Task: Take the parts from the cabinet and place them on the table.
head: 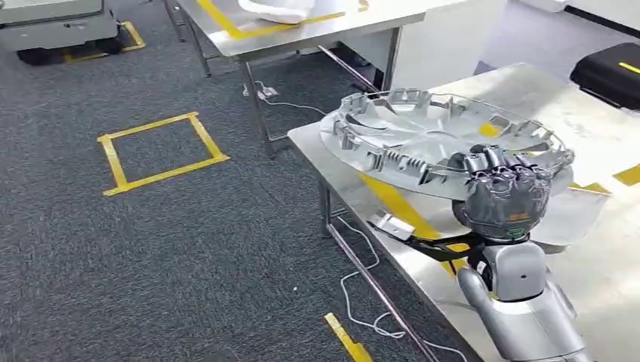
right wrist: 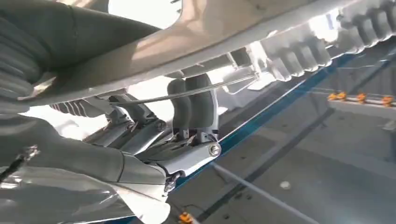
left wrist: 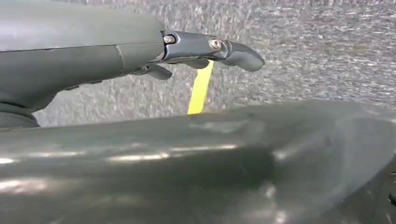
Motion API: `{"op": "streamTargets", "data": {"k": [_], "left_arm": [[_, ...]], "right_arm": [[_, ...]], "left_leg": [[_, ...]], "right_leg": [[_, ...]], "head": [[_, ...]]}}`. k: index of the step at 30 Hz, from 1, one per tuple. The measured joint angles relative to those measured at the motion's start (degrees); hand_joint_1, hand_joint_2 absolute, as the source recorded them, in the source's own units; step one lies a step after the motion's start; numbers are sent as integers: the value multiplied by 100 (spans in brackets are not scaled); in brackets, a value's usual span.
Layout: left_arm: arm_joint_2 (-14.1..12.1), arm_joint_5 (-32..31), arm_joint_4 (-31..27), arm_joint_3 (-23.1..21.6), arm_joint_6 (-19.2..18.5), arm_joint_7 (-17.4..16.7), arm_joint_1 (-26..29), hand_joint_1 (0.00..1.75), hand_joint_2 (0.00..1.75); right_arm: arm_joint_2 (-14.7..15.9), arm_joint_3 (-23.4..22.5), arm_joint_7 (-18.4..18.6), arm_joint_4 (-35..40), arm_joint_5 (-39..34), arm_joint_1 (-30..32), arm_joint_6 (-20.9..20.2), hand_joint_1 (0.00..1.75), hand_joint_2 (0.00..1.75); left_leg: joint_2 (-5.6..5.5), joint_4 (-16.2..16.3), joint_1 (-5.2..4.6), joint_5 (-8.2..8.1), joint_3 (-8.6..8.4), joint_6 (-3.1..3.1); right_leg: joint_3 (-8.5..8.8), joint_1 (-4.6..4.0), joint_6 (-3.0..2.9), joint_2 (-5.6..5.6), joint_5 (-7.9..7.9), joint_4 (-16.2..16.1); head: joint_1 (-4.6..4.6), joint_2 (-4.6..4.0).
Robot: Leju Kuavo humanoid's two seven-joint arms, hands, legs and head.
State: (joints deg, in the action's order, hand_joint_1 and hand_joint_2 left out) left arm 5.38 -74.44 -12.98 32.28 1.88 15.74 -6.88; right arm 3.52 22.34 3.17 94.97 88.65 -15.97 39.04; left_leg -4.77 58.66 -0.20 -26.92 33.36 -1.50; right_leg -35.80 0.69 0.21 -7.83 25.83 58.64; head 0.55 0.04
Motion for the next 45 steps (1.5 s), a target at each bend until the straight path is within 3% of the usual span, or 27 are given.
{"op": "streamTargets", "data": {"k": [2,3,4,5,8,9,11,12,13,14,17,18,20,22,24,27,28,29,32,33,35,37,39,42,43,44,45], "left_arm": [[13,63,-15,-7,6,0,-22,0,0],[18,96,-22,-11,24,0,-38,0,0],[24,114,-24,-15,33,2,-41,0,0],[37,148,-24,-20,42,2,-38,0,0],[46,214,-24,-26,42,-9,-31,0,0],[61,232,-24,-30,42,-6,-32,0,0],[96,289,-24,-42,42,-9,-52,0,0],[109,299,-24,-42,39,-9,-64,0,0],[103,308,-31,-42,28,-9,-70,0,0],[116,324,-33,-52,9,-9,-80,0,0],[131,332,-37,-114,-31,-53,-117,0,0],[144,330,-42,-155,-37,-81,-141,0,0],[147,330,-42,-203,-57,-107,-147,0,0],[147,323,-42,-256,-63,-109,-127,0,0],[147,321,-42,-321,-61,-89,-110,0,0],[142,334,-52,-393,-50,-59,-129,0,0],[89,343,-63,-411,-48,-59,-127,0,0],[86,347,-63,-430,-48,-59,-111,0,0],[55,347,-79,-479,-48,-70,-120,0,0],[53,347,-87,-509,-44,-91,-120,0,0],[35,354,-98,-553,-33,-114,-113,0,0],[31,387,-98,-566,-33,-162,-55,0,0],[9,391,-98,-568,-33,-175,-3,0,0],[0,402,-98,-588,-33,-177,3,0,0],[-2,404,-98,-601,-33,-177,2,0,0],[-46,409,-101,-608,-33,-177,-2,0,0],[-37,409,-101,-618,-37,-177,-4,0,0]], "right_arm": [[4,-26,-2,9,0,10,0,175,175],[15,-37,-2,13,0,17,0,175,175],[15,-33,-6,15,0,-4,0,175,175],[20,-31,-15,18,0,-32,0,175,175],[28,-31,-17,17,0,-40,0,175,175],[35,-31,-22,17,0,-41,0,175,175],[70,-33,-22,17,0,-44,0,175,175],[85,-35,-17,17,0,-52,0,175,175],[92,-35,-4,15,0,-68,0,175,175],[92,-31,-2,17,0,-71,0,175,175],[138,-72,11,24,0,-2,0,175,175],[153,-103,1,39,0,24,0,175,175],[160,-122,-9,68,0,58,0,175,175],[160,-131,-13,92,0,147,0,175,175],[162,-171,-22,114,0,251,0,175,175],[160,-177,-4,179,0,386,0,175,175],[160,-181,-4,203,2,412,0,175,175],[160,-186,-4,201,0,414,0,175,175],[160,-230,-4,236,0,448,0,175,175],[162,-268,-8,264,0,457,0,175,175],[162,-295,-6,291,0,467,2,175,175],[160,-302,-4,293,0,461,2,175,175],[160,-313,-4,293,0,490,2,175,175],[160,-343,-2,293,0,504,0,175,175],[160,-348,-2,295,0,499,2,175,175],[160,-347,-2,293,0,487,2,175,175],[160,-343,-4,304,0,493,2,175,175]], "left_leg": [[138,-95,0,-2,-16,-12],[246,-206,60,56,-48,5],[299,-248,38,72,-70,3],[385,-247,30,76,-66,-18],[633,-238,29,61,-62,-21],[709,-237,34,54,-67,-11],[845,-216,59,28,-75,28],[907,-188,69,3,-81,68],[944,-169,24,-25,-76,114],[1004,-109,-1,-46,-66,144],[1166,-123,7,-47,-103,185],[1079,-96,35,-113,-88,237],[640,420,70,-477,105,258],[531,1439,65,-910,565,259],[516,1751,60,-876,747,217],[339,580,5,-118,271,50],[-35,137,-16,43,92,-33],[-146,25,23,16,23,-78],[50,-55,-32,-28,-15,-92],[158,-179,34,26,-48,-63],[307,-289,45,81,-85,-54],[485,-283,43,70,-87,-46],[668,-278,47,59,-86,-33],[878,-253,77,13,-114,38],[927,-214,69,-20,-125,88],[972,-181,0,-52,-107,133],[1007,-149,0,-53,-119,148]], "right_leg": [[-53,0,76,-127,-46,-31],[-123,-9,72,14,10,22],[-203,-51,97,389,163,180],[-375,-50,133,602,407,586],[-862,-10,210,733,799,1677],[-819,11,244,751,695,1611],[-355,47,289,851,254,771],[-49,53,316,1022,50,227],[82,-21,333,1290,163,5],[109,8,217,1162,107,-32],[59,-17,85,970,111,2],[70,8,35,915,89,-9],[68,12,-30,803,81,-9],[70,-2,-46,649,77,-9],[76,-25,-53,480,73,-8],[78,-43,-61,225,58,-9],[72,-6,-57,175,52,-8],[53,-39,-37,86,48,4],[-22,34,67,-115,-14,-35],[-41,-11,100,-163,-29,-60],[-257,-37,121,549,288,315],[-637,-12,176,733,702,1188],[-854,22,242,754,796,1677],[-189,59,301,909,168,476],[68,56,324,1123,59,-8],[177,-9,286,1306,146,-60],[135,15,191,1168,122,-56]], "head": [[-11,-2],[-13,0],[-33,-2],[-61,0],[-66,-2],[-64,-2],[-68,-2],[-68,-2],[-83,-2],[-88,-2],[-55,-2],[-41,0],[-13,-2],[0,-2],[-2,-2],[-5,-2],[-9,-2],[-11,-2],[13,0],[14,-2],[-81,-2],[-81,-2],[-85,-2],[-83,0],[-92,-2],[-110,-2],[-70,-2]]}}
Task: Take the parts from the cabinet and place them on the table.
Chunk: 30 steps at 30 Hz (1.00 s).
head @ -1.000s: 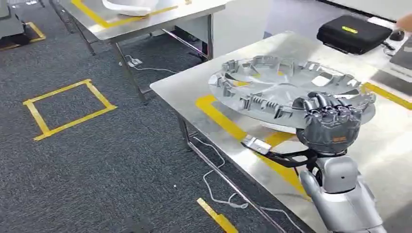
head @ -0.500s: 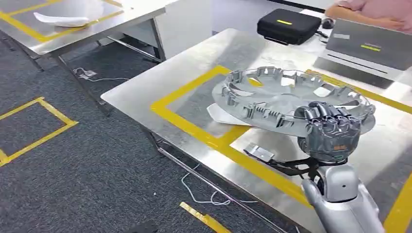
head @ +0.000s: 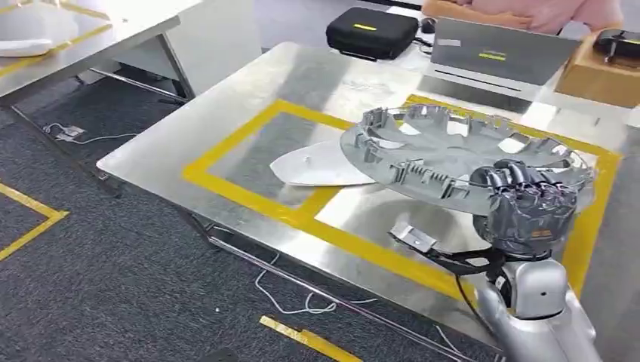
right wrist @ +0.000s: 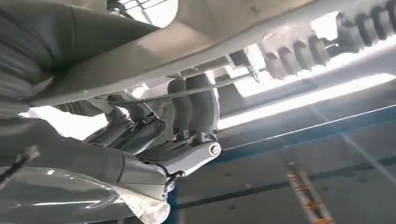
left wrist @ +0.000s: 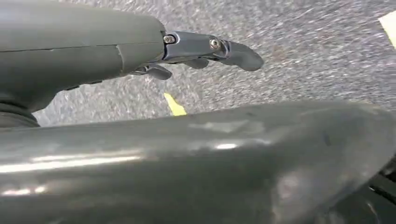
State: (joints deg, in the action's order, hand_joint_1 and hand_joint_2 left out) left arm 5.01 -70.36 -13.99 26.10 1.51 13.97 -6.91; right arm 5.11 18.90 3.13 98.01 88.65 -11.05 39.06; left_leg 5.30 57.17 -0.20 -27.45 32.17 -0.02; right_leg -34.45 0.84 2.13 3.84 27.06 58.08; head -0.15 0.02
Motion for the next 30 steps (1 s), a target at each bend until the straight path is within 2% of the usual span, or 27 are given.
{"op": "streamTargets", "data": {"k": [2,3,4,5,6,7,8,9,10,11,12,13,14,15,16,18,19,20,21,22,23,24,25,26,28,29,30], "left_arm": [[0,11,0,-18,0,0,-8,0,0],[0,13,-2,-33,-9,0,-11,0,0],[2,20,-4,-42,-9,0,-20,0,0],[2,52,-4,-44,-11,9,-22,0,0],[4,63,-4,-46,-13,13,-19,0,0],[9,74,-4,-50,-15,18,-14,0,0],[17,79,-4,-55,-20,17,-5,0,0],[26,81,-4,-68,-33,17,5,0,0],[37,87,-4,-81,-33,20,5,0,0],[44,98,-4,-92,-33,22,-3,0,0],[57,105,-4,-94,-33,24,-11,0,0],[57,114,-4,-96,-31,24,-18,0,0],[41,116,-7,-98,-31,24,-20,0,0],[57,127,-7,-101,-26,24,-15,0,0],[61,144,-9,-103,-22,15,-24,0,0],[79,203,-13,-127,-13,-18,-34,0,0],[99,245,-20,-153,-13,-41,-37,0,0],[87,282,-35,-168,-7,-55,-31,0,0],[85,317,-39,-193,-7,-70,-21,0,0],[87,361,-42,-212,-7,-96,-6,0,0],[85,400,-42,-236,-9,-116,16,0,0],[81,430,-42,-254,-9,-146,36,0,0],[79,464,-44,-278,-9,-155,54,0,0],[81,494,-44,-300,-9,-164,64,0,0],[87,553,-59,-356,-6,-199,63,0,0],[76,593,-70,-376,-2,-212,61,0,0],[72,625,-88,-387,0,-234,56,0,0]], "right_arm": [[0,-4,0,0,0,15,0,175,175],[2,-11,-7,0,0,11,0,175,175],[2,-11,0,4,0,13,0,175,175],[2,-6,13,0,2,-6,0,175,175],[0,-6,29,-2,2,-18,0,175,175],[0,-6,33,-16,2,-18,0,175,175],[0,-6,44,-35,2,-16,-2,175,175],[0,-4,50,-64,2,-16,-2,175,175],[2,-4,61,-83,2,-10,-2,175,175],[2,-2,81,-101,2,1,-2,175,175],[2,0,96,-114,2,3,-2,175,175],[0,2,107,-122,2,2,-2,175,175],[0,2,124,-133,2,1,-2,175,175],[0,2,149,-157,2,-13,-2,175,175],[0,5,164,-173,-7,-10,-6,175,175],[2,9,236,-223,-114,8,-74,175,175],[7,11,249,-234,-245,17,-149,175,175],[9,20,249,-256,-455,3,-238,175,175],[11,37,234,-284,-599,-21,-321,175,175],[9,57,223,-310,-668,-20,-397,175,175],[11,83,223,-341,-714,-8,-489,175,175],[13,96,225,-384,-758,-1,-583,175,175],[15,105,243,-429,-805,11,-669,175,175],[15,112,245,-470,-859,17,-756,175,175],[33,120,254,-538,-992,15,-916,175,175],[42,134,254,-562,-1025,-2,-973,175,175],[46,160,256,-586,-1049,-9,-1054,175,175]], "left_leg": [[96,3,4,2,-23,6],[165,18,20,-25,-26,29],[6,70,52,-114,-14,72],[-263,313,72,-300,88,85],[-399,735,74,-528,269,95],[-463,1236,73,-748,494,102],[-482,1667,72,-879,701,97],[-489,1860,71,-883,803,78],[-494,1775,66,-760,778,48],[-515,1455,58,-516,642,0],[-576,985,44,-248,430,-60],[-767,496,29,-12,208,-139],[-1065,245,41,-28,86,-244],[-1042,139,46,-15,66,-234],[-994,125,26,-43,54,-230],[-907,59,11,-4,40,-225],[-835,-49,92,66,6,-183],[-787,-88,79,92,-5,-207],[-746,-88,75,103,9,-207],[-694,-82,74,104,20,-206],[-647,-82,72,104,25,-205],[-604,-79,75,105,30,-203],[-575,-78,78,106,29,-200],[-554,-76,80,105,29,-188],[-536,-46,92,85,28,-128],[-524,-34,78,72,41,-83],[-517,20,39,61,66,-44]], "right_leg": [[-35,-8,-44,-99,0,30],[-36,1,-98,-174,-14,30],[-34,16,-136,-236,-29,24],[-39,21,-164,-291,-39,24],[-43,21,-185,-354,-44,24],[-48,17,-199,-423,-47,24],[-50,3,-213,-505,-55,24],[-52,-13,-222,-598,-61,24],[-52,-27,-229,-684,-68,25],[-51,-41,-234,-771,-77,25],[-50,-55,-232,-855,-86,25],[-50,-62,-229,-924,-98,25],[-68,-55,-211,-978,-112,26],[-95,-49,-189,-1057,-121,38],[-133,-21,-146,-1099,-146,33],[-157,-7,-63,-1193,-188,-7],[-191,-10,-60,-1120,-157,32],[-309,-56,-42,-783,23,210],[-464,-56,-12,-578,243,564],[-661,-40,13,-470,466,1041],[-838,-19,40,-432,640,1468],[-942,-3,67,-422,708,1735],[-909,18,89,-412,632,1707],[-730,42,106,-403,446,1413],[-105,77,127,-355,-15,292],[61,71,130,-338,74,-7],[122,55,58,-380,38,-62]], "head": [[31,0],[24,0],[35,2],[46,0],[66,0],[72,0],[72,0],[70,2],[72,0],[72,0],[72,2],[70,0],[49,0],[48,0],[88,0],[81,0],[88,2],[39,0],[2,2],[7,0],[11,0],[4,0],[2,0],[7,0],[5,0],[0,0],[7,0]]}}
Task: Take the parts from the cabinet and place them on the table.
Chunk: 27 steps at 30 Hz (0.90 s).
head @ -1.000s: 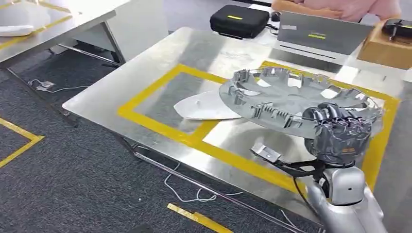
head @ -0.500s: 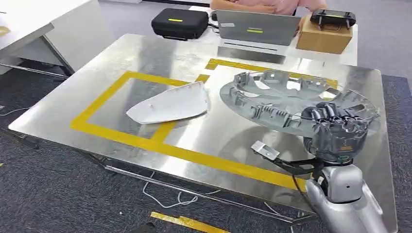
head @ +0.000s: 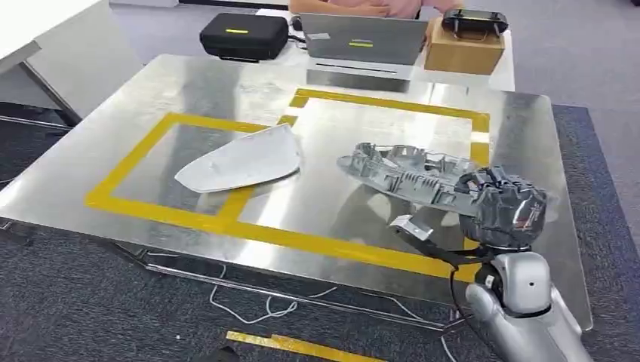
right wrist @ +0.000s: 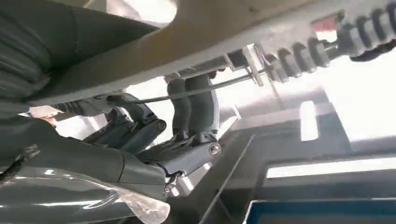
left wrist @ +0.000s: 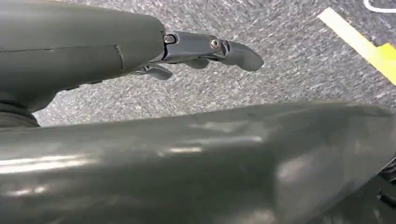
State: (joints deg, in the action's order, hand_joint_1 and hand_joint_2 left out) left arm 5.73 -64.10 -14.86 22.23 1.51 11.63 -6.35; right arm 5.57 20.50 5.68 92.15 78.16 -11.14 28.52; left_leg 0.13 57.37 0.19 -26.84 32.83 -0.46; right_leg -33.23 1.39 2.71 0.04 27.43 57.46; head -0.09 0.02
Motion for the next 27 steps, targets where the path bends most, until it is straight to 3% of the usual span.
{"op": "streamTargets", "data": {"k": [1,2,3,6,8,10,13,27], "left_arm": [[-11,46,-4,-19,0,-20,2,0,0],[-24,92,-11,-46,0,-33,6,0,0],[-31,111,-15,-63,0,-48,10,0,0],[-48,183,-22,-129,2,-79,9,0,0],[-48,210,-31,-149,0,-102,11,0,0],[-50,234,-35,-192,-4,-129,12,0,0],[-50,280,-50,-249,-13,-164,15,0,0],[-66,360,-96,-575,-24,-343,10,0,0]], "right_arm": [[0,35,20,-26,-32,-2,-89,175,175],[-2,61,44,-57,-55,3,-157,175,175],[2,81,72,-90,-87,0,-240,175,175],[9,109,140,-164,-164,-20,-389,175,175],[9,129,153,-205,-188,-27,-443,175,175],[9,166,164,-227,-214,-45,-485,175,175],[9,194,170,-249,-308,-55,-588,175,175],[9,467,55,-568,-507,-227,-780,175,175]], "left_leg": [[1,1,-7,-6,5,7],[-3,-2,-6,24,5,-76],[-4,-8,-6,32,1,-110],[-3,-34,5,48,-6,-129],[-3,-52,18,59,-11,-111],[-3,-67,28,78,-10,-52],[-3,-82,43,83,-4,87],[-3,-65,15,86,15,109]], "right_leg": [[-7,24,-8,4,-25,-7],[-11,16,2,3,-32,-1],[-13,8,1,3,-33,-1],[-16,-20,-50,1,-21,3],[-17,-38,-76,3,-20,6],[-26,-49,-106,4,-25,10],[-39,-58,-124,5,-31,16],[-42,-27,-113,5,-53,13]], "head": [[19,0],[24,2],[24,0],[22,0],[20,0],[22,0],[17,2],[18,0]]}}
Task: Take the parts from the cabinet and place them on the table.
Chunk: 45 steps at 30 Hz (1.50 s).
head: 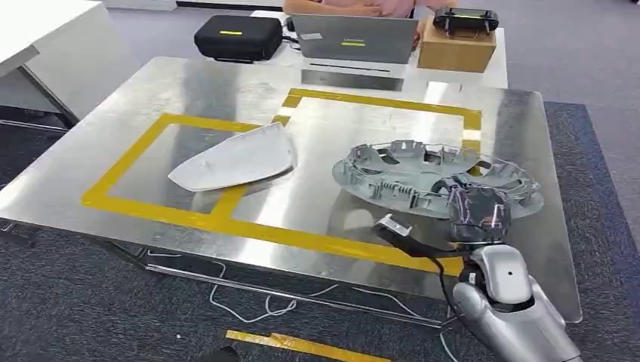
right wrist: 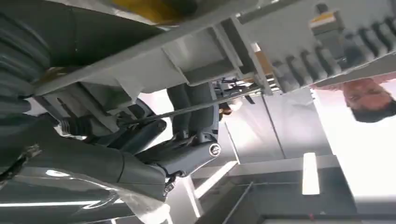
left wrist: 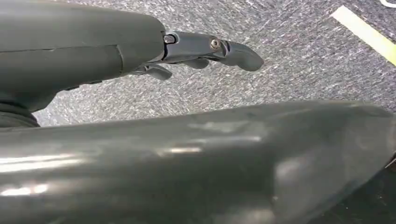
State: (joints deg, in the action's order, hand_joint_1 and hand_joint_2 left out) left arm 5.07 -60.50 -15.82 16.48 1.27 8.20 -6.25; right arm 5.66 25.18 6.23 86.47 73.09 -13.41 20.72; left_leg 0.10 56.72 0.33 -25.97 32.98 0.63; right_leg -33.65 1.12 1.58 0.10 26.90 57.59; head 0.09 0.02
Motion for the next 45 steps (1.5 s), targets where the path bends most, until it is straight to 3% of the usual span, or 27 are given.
{"op": "streamTargets", "data": {"k": [12,28,45], "left_arm": [[-37,127,-18,-271,46,-116,-10,0,0],[-81,265,-33,-572,135,-197,-13,0,0],[-111,394,-33,-857,155,-216,-49,0,0]], "right_arm": [[0,372,-92,-339,-37,-245,5,175,175],[0,507,-114,-538,-72,-340,11,175,175],[0,759,-444,-540,13,-453,293,175,175]], "left_leg": [[0,2,0,0,0,0],[0,3,-1,0,0,0],[1,3,-1,-1,2,-1]], "right_leg": [[-2,0,0,0,0,0],[-2,0,0,0,0,0],[-5,0,0,-1,0,0]], "head": [[0,0],[0,0],[0,0]]}}
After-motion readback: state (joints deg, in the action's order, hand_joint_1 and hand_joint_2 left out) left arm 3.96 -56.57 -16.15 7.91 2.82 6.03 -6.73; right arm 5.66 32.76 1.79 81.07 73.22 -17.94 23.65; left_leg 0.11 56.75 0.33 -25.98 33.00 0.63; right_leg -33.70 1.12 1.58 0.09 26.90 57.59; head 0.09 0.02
